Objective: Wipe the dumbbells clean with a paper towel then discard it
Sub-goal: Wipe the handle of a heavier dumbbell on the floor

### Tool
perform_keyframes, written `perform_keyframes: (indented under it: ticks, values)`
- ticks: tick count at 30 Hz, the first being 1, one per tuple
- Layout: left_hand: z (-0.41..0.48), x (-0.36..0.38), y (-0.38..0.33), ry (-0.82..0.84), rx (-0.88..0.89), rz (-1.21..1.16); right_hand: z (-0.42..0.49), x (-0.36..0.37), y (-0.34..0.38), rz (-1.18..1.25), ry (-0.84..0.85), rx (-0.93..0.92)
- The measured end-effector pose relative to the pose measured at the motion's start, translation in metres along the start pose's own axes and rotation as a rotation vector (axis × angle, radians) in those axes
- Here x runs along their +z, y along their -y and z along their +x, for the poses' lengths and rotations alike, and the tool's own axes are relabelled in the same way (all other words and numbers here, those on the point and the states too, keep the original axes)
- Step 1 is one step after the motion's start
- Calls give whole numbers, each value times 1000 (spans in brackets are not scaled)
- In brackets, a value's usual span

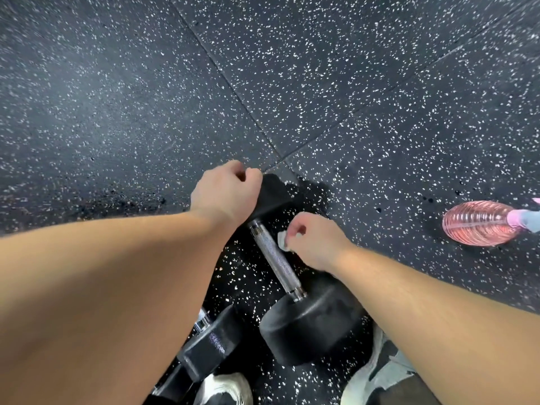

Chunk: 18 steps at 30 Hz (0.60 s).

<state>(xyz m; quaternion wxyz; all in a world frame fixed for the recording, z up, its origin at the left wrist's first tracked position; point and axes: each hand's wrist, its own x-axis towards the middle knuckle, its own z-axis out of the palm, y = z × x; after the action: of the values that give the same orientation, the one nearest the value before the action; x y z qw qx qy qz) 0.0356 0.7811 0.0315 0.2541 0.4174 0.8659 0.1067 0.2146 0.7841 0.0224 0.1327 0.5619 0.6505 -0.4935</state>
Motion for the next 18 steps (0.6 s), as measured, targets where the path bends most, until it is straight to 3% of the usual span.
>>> perform_keyframes:
  ticks: [4, 10, 14, 18]
  values:
    - [0, 0, 7, -17, 25, -38, 15, 20, 15, 250, -60, 27]
    - [1, 0, 7, -25, 21, -58, 22, 28, 17, 238, -121, -15]
    - [2, 1, 6, -27, 21, -59, 19, 22, 12, 240, -27, -54]
    - [0, 1, 4, -33, 18, -51, 15, 14, -4, 71, 119, -111]
